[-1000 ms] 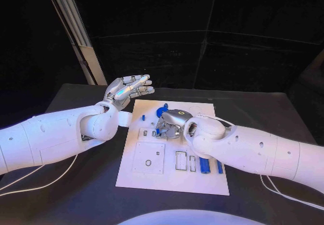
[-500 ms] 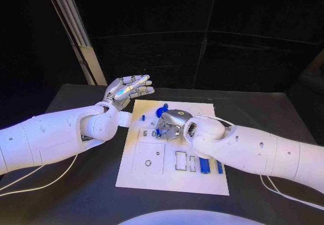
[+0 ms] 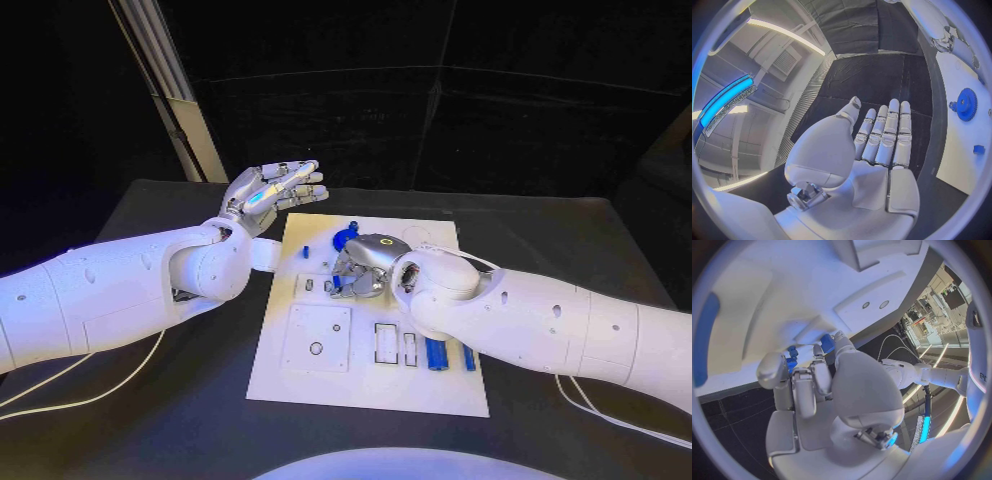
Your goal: Assemble the parts on the task board
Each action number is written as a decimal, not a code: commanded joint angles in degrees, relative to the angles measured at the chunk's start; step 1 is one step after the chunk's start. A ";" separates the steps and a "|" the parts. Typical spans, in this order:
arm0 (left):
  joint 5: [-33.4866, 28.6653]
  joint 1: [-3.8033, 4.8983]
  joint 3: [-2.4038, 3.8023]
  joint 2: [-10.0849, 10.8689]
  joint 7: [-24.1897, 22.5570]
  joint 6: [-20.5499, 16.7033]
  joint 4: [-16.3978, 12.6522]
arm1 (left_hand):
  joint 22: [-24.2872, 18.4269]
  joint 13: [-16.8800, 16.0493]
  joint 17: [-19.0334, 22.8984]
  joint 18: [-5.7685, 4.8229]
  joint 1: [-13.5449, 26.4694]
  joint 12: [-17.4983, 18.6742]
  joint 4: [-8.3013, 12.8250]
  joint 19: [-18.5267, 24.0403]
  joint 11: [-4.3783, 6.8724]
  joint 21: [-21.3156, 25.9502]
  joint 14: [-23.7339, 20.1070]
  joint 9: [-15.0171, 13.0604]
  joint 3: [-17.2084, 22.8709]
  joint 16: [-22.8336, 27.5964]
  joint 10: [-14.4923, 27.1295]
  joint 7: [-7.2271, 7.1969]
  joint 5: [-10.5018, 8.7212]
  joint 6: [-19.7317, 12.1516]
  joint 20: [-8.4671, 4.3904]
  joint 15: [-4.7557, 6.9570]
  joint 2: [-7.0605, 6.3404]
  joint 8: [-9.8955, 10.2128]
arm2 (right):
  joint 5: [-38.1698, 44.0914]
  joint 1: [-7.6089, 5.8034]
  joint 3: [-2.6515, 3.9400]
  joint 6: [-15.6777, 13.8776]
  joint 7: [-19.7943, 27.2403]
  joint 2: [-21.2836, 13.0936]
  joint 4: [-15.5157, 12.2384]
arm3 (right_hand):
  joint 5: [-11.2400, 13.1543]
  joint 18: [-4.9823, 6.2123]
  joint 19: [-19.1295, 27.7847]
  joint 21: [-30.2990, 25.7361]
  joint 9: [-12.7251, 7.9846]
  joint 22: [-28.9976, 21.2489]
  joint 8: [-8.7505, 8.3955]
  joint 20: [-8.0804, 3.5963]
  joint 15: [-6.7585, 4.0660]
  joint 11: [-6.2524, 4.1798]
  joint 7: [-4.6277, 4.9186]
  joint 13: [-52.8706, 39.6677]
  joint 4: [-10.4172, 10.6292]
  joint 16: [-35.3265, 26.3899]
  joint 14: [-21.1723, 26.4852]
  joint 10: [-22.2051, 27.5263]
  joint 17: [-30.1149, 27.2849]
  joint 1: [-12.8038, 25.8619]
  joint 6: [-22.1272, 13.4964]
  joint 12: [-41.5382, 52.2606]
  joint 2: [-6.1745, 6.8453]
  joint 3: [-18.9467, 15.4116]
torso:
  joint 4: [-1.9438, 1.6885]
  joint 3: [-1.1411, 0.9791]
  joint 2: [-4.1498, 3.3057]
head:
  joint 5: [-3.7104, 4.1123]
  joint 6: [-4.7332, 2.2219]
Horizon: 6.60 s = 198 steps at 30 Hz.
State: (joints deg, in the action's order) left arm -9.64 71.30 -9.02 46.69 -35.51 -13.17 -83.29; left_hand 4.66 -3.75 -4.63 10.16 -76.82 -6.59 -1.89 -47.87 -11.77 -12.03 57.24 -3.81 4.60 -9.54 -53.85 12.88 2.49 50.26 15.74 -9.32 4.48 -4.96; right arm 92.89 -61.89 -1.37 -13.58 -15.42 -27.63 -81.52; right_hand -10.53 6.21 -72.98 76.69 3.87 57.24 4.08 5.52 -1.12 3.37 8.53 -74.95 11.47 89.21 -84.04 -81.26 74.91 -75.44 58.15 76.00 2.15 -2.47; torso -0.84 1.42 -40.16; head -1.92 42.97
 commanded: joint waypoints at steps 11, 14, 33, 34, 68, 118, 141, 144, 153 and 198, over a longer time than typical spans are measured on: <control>0.84 0.09 0.05 0.31 0.52 1.08 0.27 | 0.19 0.03 -0.89 0.48 1.19 -0.06 0.59 -4.15 1.32 -0.92 5.24 -0.04 0.74 -1.53 -2.90 0.56 0.28 2.71 -1.51 1.70 0.08 -0.34 | -6.18 0.57 -0.07 -12.76 15.03 -5.41 -4.94 | 0.05 0.33 1.30 -1.56 -0.08 -2.07 -0.44 1.04 1.63 1.50 1.36 -0.01 2.79 -0.43 -5.29 1.92 12.29 0.52 -6.02 -1.94 2.89 -3.37 | -0.01 -0.01 0.07 | -0.18 -0.16; 1.31 0.09 0.05 0.42 0.94 1.03 0.35 | 0.35 0.04 -1.43 0.43 1.45 0.03 0.60 -5.43 1.56 -1.44 6.81 -0.01 0.80 -2.08 -3.39 0.38 0.29 3.07 -1.98 2.17 -0.10 -0.28 | -8.58 0.53 -0.03 -13.40 18.81 -7.35 -6.70 | 1.79 0.41 1.60 -1.83 -0.05 -2.53 -0.40 1.24 1.81 1.70 1.55 0.34 3.30 -0.58 -5.20 2.29 11.97 0.08 -6.64 -2.28 2.94 -4.07 | 0.08 -0.01 0.09 | -0.35 -0.25; 37.74 2.62 0.07 1.96 33.69 7.14 0.49 | 34.60 -16.52 -71.26 -2.78 7.00 -22.49 -4.05 -33.77 11.38 -42.84 30.55 -2.61 -3.65 -71.44 -23.04 -7.34 0.88 11.90 -13.42 12.34 -2.54 -5.52 | -43.45 -5.26 3.78 -12.17 29.56 -24.35 -13.82 | -0.69 4.43 14.38 -18.99 0.15 -28.67 0.78 0.15 0.57 0.56 0.67 27.80 -1.12 -18.57 1.85 19.28 -13.70 -11.63 -4.95 -31.83 -3.44 -2.30 | 0.66 -0.44 1.77 | -0.45 -0.22; 40.70 2.98 0.07 1.85 36.48 8.29 0.51 | 36.29 -20.05 -72.76 -2.88 7.88 -26.47 -5.22 -33.02 11.32 -44.54 30.43 -3.20 -4.39 -72.53 -21.59 -7.44 0.80 12.00 -13.60 12.44 -2.40 -6.52 | -44.58 -5.64 3.81 -12.30 29.81 -24.81 -13.39 | -0.76 4.41 14.06 -20.12 0.15 -29.42 0.72 0.14 0.51 0.50 0.63 29.34 -1.29 -20.52 2.01 18.96 -15.51 -11.85 -5.06 -32.99 -3.33 -2.35 | 0.70 -0.47 1.86 | -0.53 -0.19; 59.59 7.30 -1.72 -11.03 68.30 25.73 7.75 | 65.47 -47.90 -85.37 -6.19 9.61 -56.32 -14.62 -34.69 12.62 -66.99 32.76 -19.30 -16.71 -80.46 -16.86 -9.67 0.31 3.59 -13.87 13.73 -0.33 -30.40 | -47.80 -6.92 3.88 -11.47 28.39 -24.99 -9.05 | -2.13 4.38 12.20 -23.67 0.13 -31.88 0.58 -0.01 0.44 0.48 0.64 33.27 -1.01 -25.90 1.71 18.44 -19.41 -11.44 -5.65 -34.72 -3.37 -2.96 | 1.25 -0.90 3.28 | -1.51 1.08; 59.60 7.09 -3.64 -16.90 67.99 30.77 14.09 | 65.81 -48.75 -85.37 -6.20 8.16 -57.24 -14.10 -34.57 12.79 -67.21 32.76 -20.79 -17.31 -80.46 -17.31 -9.87 0.34 2.37 -14.00 13.87 0.87 -32.70 | -47.15 -6.91 3.87 -9.24 27.48 -22.61 -7.45 | -4.42 4.37 11.57 -24.75 0.13 -32.60 0.54 -0.03 0.43 0.48 0.68 34.38 -0.92 -27.01 1.40 18.69 -19.57 -11.73 -6.03 -34.78 -3.21 -3.06 | 1.19 -0.89 3.32 | -1.48 1.79; 59.60 6.89 -3.80 -18.09 67.85 33.03 14.79 | 65.74 -50.36 -85.37 -6.15 7.00 -58.71 -13.86 -34.46 13.07 -67.16 32.76 -21.68 -17.09 -80.46 -18.45 -10.18 0.36 2.31 -14.16 14.08 1.47 -34.20 | -47.15 -6.90 3.87 -8.58 27.37 -21.77 -6.67 | -5.73 4.36 11.37 -25.10 0.15 -32.83 0.59 -0.04 0.42 0.49 0.70 34.85 -0.89 -27.35 1.27 18.77 -19.47 -11.96 -6.07 -34.76 -3.22 -2.94 | 1.17 -0.93 3.33 | -1.59 2.12; 59.60 6.88 -3.83 -18.04 67.74 33.22 14.85 | 65.58 -50.36 -85.37 -6.11 6.79 -58.75 -13.78 -34.38 13.09 -67.06 32.76 -21.78 -16.98 -80.46 -18.47 -10.20 0.36 2.23 -14.19 14.10 1.54 -34.34 | -47.15 -6.90 3.87 -8.54 27.43 -21.69 -6.59 | -7.28 4.36 11.21 -25.32 0.16 -32.97 0.63 -0.06 0.41 0.48 0.72 35.20 -0.81 -27.61 1.17 18.84 -19.41 -12.09 -6.10 -34.74 -3.13 -2.83 | 1.06 -0.94 3.35 | -1.54 2.14; 59.60 6.88 -3.89 -18.22 67.68 33.22 15.07 | 65.59 -50.41 -85.37 -6.11 6.16 -58.85 -13.47 -34.36 13.13 -67.05 32.76 -22.02 -16.63 -80.46 -18.51 -10.24 0.36 1.99 -14.24 14.15 1.70 -34.72 | -47.14 -6.90 3.87 -8.43 27.43 -21.48 -6.44 | -9.53 4.35 10.99 -25.61 0.17 -33.14 0.68 -0.10 0.38 0.47 0.73 35.72 -0.67 -27.92 1.03 18.95 -19.22 -12.36 -6.11 -34.67 -2.94 -2.52 | 1.11 -0.94 3.35 | -1.69 2.26; 60.94 6.52 -4.00 -11.00 62.92 18.78 6.53 | 65.26 -48.84 -85.37 -5.91 6.19 -57.92 -1.31 -34.16 13.40 -65.94 32.76 -23.55 31.54 -80.46 -18.82 -10.35 0.97 -1.39 -14.44 14.35 -8.19 -38.26 | -46.17 -6.88 3.85 -7.11 27.17 -20.95 -5.21 | -14.84 4.33 10.81 -25.95 0.13 -33.30 0.68 -0.17 0.36 0.49 0.81 36.64 -0.26 -28.58 0.92 19.31 -19.04 -12.97 -6.17 -34.68 -2.27 -1.30 | 1.04 -1.02 3.39 | -1.65 2.86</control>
State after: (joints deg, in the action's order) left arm 49.66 78.00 -13.03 35.03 29.11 10.53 -75.71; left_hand 69.84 -52.61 -74.91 4.82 -71.06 -64.12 -12.79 -81.83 1.67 -78.15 84.05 -27.28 26.12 -89.82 -72.41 2.69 3.81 49.05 1.22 5.02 -3.70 -42.92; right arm 46.54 -68.66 2.44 -21.25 11.49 -48.62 -86.75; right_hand -24.97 10.24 -61.77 51.02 4.10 24.01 4.89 5.33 -0.62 3.79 9.37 -38.38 11.22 60.70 -82.72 -62.22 55.86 -87.98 52.26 41.43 -0.09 -4.14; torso 0.15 0.43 -36.74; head -3.45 45.83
